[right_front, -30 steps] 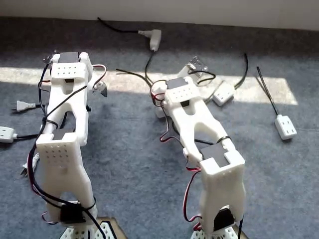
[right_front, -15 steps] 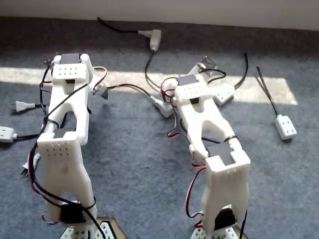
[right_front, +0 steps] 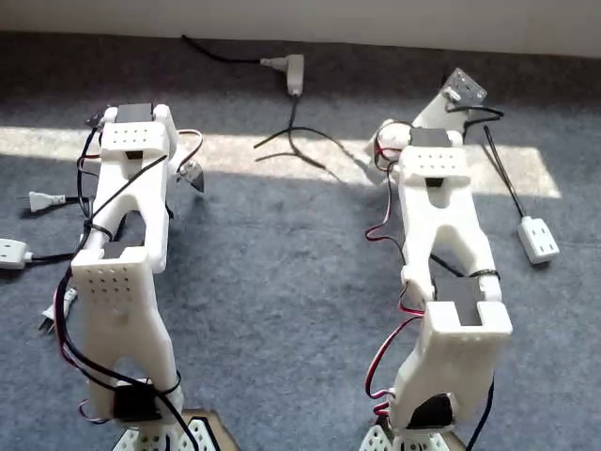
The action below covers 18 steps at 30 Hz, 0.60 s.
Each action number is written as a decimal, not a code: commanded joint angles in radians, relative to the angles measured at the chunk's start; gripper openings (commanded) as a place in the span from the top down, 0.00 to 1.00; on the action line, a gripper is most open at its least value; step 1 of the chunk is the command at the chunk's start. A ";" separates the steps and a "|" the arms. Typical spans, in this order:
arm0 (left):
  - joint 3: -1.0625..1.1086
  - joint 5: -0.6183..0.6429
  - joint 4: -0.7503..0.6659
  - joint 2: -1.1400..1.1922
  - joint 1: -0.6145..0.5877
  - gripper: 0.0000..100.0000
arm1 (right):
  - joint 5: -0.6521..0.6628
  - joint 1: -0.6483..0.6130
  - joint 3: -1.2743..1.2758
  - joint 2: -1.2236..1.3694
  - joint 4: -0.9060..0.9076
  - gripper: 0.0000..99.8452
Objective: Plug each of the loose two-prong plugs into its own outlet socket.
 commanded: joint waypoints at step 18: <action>-0.038 0.002 0.002 -0.008 0.027 0.73 | 0.608 0.048 -0.924 0.705 -0.595 0.94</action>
